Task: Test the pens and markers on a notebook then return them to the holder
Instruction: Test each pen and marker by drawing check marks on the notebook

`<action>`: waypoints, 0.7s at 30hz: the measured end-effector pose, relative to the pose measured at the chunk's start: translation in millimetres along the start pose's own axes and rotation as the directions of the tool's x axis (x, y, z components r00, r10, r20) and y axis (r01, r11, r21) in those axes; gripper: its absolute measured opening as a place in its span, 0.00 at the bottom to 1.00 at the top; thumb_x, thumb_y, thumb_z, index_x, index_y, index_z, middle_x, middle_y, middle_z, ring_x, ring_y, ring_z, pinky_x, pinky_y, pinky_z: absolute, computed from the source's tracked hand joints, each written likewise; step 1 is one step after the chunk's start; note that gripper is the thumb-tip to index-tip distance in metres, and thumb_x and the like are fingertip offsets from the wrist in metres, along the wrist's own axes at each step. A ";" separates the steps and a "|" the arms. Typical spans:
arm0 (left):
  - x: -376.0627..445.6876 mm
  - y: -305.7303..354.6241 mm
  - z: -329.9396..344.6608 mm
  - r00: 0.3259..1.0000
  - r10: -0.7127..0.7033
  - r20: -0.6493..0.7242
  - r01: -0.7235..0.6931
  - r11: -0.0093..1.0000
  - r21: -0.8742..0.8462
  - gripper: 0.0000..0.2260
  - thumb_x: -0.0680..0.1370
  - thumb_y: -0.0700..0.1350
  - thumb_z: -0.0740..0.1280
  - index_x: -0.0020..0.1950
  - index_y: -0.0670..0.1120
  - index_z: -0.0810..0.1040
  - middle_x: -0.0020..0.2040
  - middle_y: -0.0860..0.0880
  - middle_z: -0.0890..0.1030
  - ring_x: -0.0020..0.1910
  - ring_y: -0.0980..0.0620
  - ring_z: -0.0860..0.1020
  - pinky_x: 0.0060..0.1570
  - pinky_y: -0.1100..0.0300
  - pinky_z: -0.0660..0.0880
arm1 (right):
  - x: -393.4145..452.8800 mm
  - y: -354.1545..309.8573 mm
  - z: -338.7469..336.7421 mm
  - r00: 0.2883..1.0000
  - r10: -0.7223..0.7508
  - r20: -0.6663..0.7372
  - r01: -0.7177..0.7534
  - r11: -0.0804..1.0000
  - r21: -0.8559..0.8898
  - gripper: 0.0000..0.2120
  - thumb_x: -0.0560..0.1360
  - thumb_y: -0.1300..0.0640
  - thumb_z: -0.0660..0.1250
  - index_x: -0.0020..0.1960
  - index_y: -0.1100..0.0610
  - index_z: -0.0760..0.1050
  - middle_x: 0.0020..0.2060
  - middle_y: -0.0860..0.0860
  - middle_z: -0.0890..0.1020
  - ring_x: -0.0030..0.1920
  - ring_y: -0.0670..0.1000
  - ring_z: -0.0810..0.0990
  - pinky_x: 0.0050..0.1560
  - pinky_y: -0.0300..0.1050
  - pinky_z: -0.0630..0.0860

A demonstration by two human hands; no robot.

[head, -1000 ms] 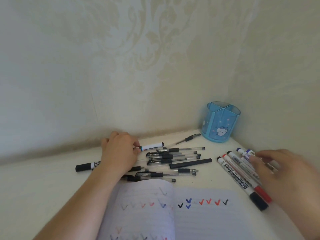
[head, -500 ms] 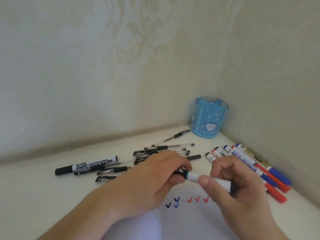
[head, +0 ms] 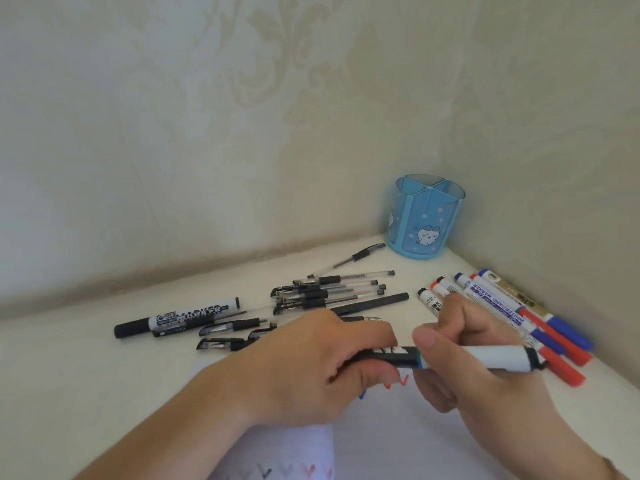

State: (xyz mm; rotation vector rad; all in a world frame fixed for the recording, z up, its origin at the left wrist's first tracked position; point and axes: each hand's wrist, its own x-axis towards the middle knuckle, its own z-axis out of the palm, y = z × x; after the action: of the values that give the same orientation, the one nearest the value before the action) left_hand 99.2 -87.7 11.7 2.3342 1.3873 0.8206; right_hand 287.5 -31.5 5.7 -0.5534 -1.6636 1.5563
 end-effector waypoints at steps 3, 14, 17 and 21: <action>-1.4 1.1 -1.9 0.999 -0.012 0.030 0.015 0.995 -0.103 0.08 0.80 0.51 0.65 0.51 0.48 0.78 0.27 0.63 0.72 0.24 0.63 0.68 0.27 0.73 0.58 | -3.0 -0.6 -5.1 0.993 -0.098 0.063 0.103 0.992 -0.077 0.20 0.67 0.41 0.75 0.33 0.53 0.68 0.23 0.53 0.69 0.24 0.50 0.65 0.27 0.39 0.63; -7.5 -17.6 -1.6 0.970 -0.166 -0.180 0.130 0.971 -0.200 0.11 0.78 0.45 0.51 0.57 0.53 0.68 0.34 0.53 0.70 0.35 0.49 0.67 0.40 0.50 0.70 | 4.9 -11.5 -15.2 0.991 0.132 -0.023 -0.132 0.991 -0.033 0.26 0.61 0.34 0.74 0.38 0.59 0.82 0.27 0.61 0.80 0.26 0.58 0.77 0.24 0.39 0.71; -5.7 -18.7 2.7 0.966 -0.165 -0.201 0.138 0.980 -0.142 0.12 0.81 0.42 0.51 0.62 0.54 0.64 0.42 0.52 0.72 0.37 0.53 0.69 0.41 0.57 0.68 | 5.1 -1.9 -8.4 0.974 0.153 -0.165 -0.195 0.941 -0.277 0.13 0.65 0.53 0.77 0.31 0.57 0.76 0.21 0.53 0.78 0.21 0.49 0.70 0.23 0.36 0.65; -3.7 -21.5 5.4 0.969 -0.176 -0.175 0.161 0.982 -0.095 0.14 0.83 0.46 0.56 0.64 0.62 0.60 0.49 0.56 0.74 0.46 0.54 0.74 0.48 0.63 0.70 | 1.1 1.0 3.8 0.975 0.176 -0.133 -0.216 0.883 -0.417 0.08 0.70 0.59 0.73 0.34 0.57 0.77 0.22 0.56 0.80 0.21 0.47 0.73 0.23 0.34 0.67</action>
State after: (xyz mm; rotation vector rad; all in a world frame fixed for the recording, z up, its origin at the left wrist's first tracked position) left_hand 86.1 -80.3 -5.0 2.0900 1.5708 1.0399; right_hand 283.6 -32.9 5.1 -1.0375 -1.9383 1.2718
